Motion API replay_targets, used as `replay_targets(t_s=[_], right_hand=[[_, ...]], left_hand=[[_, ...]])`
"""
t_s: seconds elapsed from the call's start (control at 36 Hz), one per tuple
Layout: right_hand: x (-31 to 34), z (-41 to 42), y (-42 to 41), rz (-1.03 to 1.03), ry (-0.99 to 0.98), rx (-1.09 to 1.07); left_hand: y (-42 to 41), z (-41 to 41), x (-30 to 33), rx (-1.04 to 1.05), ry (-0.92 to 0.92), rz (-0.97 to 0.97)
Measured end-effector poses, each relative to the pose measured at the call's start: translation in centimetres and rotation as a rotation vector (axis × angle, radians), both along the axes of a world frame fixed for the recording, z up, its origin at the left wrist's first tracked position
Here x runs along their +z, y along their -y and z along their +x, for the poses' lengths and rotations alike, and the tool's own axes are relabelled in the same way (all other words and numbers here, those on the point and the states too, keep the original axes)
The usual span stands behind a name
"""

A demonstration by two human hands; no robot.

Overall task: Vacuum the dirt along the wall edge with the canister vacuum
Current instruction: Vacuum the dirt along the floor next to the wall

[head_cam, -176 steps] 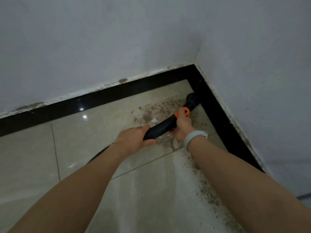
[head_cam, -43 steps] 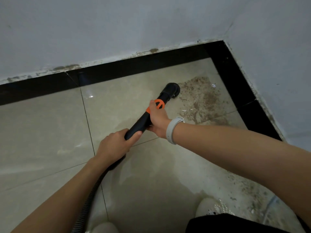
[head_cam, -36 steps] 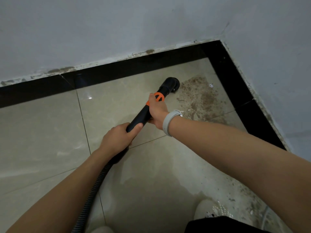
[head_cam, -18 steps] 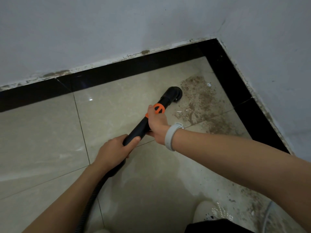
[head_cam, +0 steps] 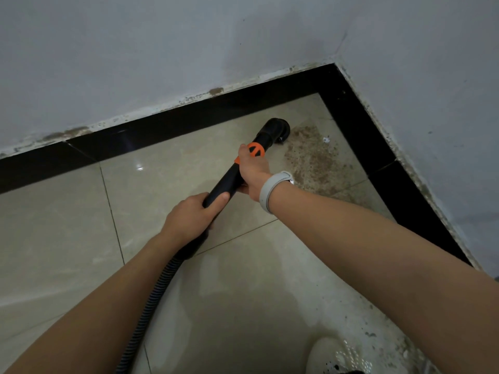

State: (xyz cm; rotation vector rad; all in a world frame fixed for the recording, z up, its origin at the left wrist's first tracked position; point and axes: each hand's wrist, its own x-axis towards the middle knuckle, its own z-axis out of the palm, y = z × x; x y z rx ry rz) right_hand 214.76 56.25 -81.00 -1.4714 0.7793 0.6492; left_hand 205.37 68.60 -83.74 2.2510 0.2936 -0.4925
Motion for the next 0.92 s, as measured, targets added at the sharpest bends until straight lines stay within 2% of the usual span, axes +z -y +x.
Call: replay_targets(t_s=[0.17,0.25,0.56,0.92], right_hand=[[-1.4,-1.3,0.6,-0.035,-0.001,-0.002],[-1.8,-1.3,0.9,-0.054,0.011,-0.005],[-1.3,2.6,3.2,-0.064,0.036,-0.035],[-2.3,5.5,8.7,-0.133,0.088,-0.125]], left_hand=[[0.1,-1.5,-0.2,-0.025,0.017,0.079],[0.2,-1.5,-0.4,-0.024,-0.002,0.038],[2.7,2.9,-0.6,-0.063,0.002,-0.029],[7.8,6.7,-0.7,-0.198,0.027,0.002]])
